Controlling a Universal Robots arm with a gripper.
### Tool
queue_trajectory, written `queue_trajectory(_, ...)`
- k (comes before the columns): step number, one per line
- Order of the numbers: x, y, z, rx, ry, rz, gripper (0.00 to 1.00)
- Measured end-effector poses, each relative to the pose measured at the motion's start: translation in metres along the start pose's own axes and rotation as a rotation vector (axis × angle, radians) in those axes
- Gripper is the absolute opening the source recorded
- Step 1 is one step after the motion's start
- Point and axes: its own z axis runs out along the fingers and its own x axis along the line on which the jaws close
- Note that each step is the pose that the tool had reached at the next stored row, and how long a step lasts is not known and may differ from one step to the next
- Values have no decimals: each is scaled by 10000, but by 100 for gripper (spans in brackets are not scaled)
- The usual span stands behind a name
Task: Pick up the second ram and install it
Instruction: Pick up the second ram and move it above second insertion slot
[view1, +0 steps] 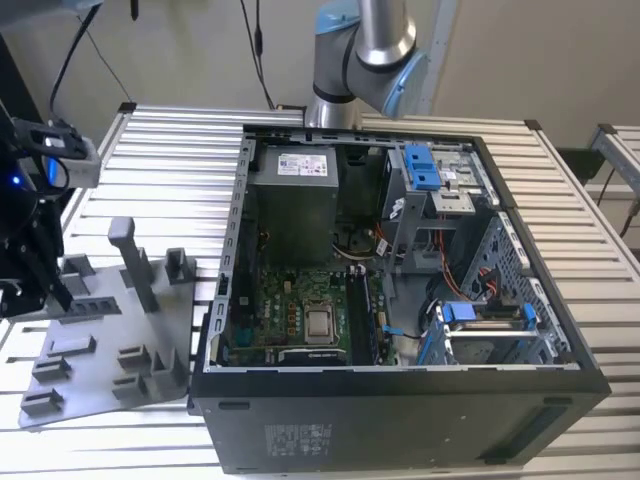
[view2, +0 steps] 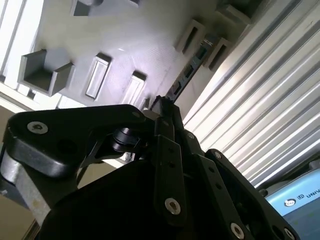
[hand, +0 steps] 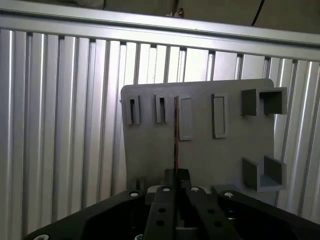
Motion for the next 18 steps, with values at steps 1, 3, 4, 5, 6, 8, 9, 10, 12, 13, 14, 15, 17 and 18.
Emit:
queue_trajectory(1,-2,0,-44,0,0,1,14)
queue_trajectory(3,-7,1,-134,1,-1,3,14)
queue_trajectory(4,-10,2,-179,0,0,4,14)
queue_trajectory(5,-13,2,-223,2,-1,4,14)
queue_trajectory(6,-15,3,-269,1,-1,5,14)
queue_trajectory(8,-20,4,-356,1,-1,6,14)
queue_trajectory(9,-23,4,-402,2,-1,7,14)
queue_trajectory(10,-25,5,-445,0,0,8,14)
queue_trajectory(12,-30,6,-528,2,-1,9,14)
queue_trajectory(13,-32,6,-567,0,0,10,14)
queue_trajectory(14,-34,7,-603,1,-1,10,14)
queue_trajectory(15,-36,7,-636,2,-1,10,14)
queue_trajectory(17,-39,8,-703,1,-1,12,14)
queue_trajectory(18,-42,8,-735,1,-1,13,14)
